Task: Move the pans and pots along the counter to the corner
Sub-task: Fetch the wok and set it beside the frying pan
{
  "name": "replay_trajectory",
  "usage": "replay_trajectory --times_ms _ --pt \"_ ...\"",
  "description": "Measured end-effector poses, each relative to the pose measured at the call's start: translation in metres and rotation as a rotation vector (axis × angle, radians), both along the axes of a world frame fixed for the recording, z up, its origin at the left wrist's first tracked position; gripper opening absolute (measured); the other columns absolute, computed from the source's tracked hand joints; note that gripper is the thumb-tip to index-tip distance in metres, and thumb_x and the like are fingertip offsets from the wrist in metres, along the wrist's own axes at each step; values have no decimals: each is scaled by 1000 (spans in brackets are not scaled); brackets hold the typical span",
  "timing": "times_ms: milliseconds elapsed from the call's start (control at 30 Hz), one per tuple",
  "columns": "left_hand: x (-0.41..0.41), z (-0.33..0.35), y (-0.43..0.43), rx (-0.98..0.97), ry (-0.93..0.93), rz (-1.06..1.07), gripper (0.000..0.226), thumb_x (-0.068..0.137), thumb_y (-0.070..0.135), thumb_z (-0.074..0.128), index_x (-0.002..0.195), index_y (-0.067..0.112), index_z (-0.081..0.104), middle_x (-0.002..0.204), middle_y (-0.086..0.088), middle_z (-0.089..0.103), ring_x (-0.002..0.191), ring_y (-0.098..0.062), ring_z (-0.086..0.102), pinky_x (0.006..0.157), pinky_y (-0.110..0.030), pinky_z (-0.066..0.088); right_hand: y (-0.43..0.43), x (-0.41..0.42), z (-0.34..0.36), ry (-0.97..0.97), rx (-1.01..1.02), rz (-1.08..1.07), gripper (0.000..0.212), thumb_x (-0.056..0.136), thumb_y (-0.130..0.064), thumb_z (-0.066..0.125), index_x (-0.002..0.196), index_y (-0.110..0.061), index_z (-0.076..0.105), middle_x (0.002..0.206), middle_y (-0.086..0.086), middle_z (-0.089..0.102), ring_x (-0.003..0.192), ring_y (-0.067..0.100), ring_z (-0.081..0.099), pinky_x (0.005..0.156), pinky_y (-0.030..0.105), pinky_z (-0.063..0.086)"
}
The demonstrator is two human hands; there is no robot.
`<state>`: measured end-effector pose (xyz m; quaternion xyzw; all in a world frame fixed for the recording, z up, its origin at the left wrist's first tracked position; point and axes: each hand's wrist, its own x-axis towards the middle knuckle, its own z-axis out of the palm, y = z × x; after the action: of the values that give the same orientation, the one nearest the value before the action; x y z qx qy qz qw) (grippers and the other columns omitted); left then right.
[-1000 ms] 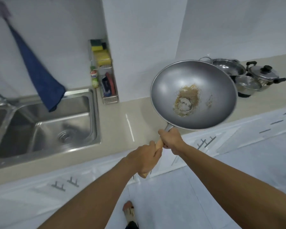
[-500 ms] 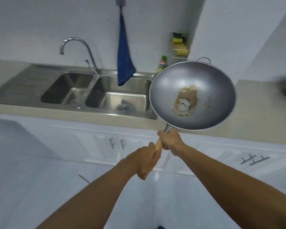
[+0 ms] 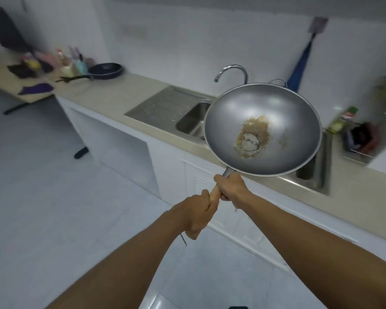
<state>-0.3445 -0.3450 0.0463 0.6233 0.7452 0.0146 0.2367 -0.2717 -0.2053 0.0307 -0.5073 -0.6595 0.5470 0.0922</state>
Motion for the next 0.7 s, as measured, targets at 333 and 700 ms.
replay_trajectory --times_ms 333,700 --pt "-148 3 -25 40 -23 394 40 98 13 45 79 32 15 75 -2 42 68 -36 59 65 -49 56 -11 -188 4 53 27 239 20 86 -18 54 69 -9 48 62 13 52 51 22 45 54 32 40" --pt "-317 5 22 -41 -94 576 15 100 22 44 109 14 36 79 -4 46 64 -24 54 62 -38 53 37 -389 -15 5 -15 410 18 88 -19 52 74 -6 54 66 15 57 54 23 47 57 32 44"
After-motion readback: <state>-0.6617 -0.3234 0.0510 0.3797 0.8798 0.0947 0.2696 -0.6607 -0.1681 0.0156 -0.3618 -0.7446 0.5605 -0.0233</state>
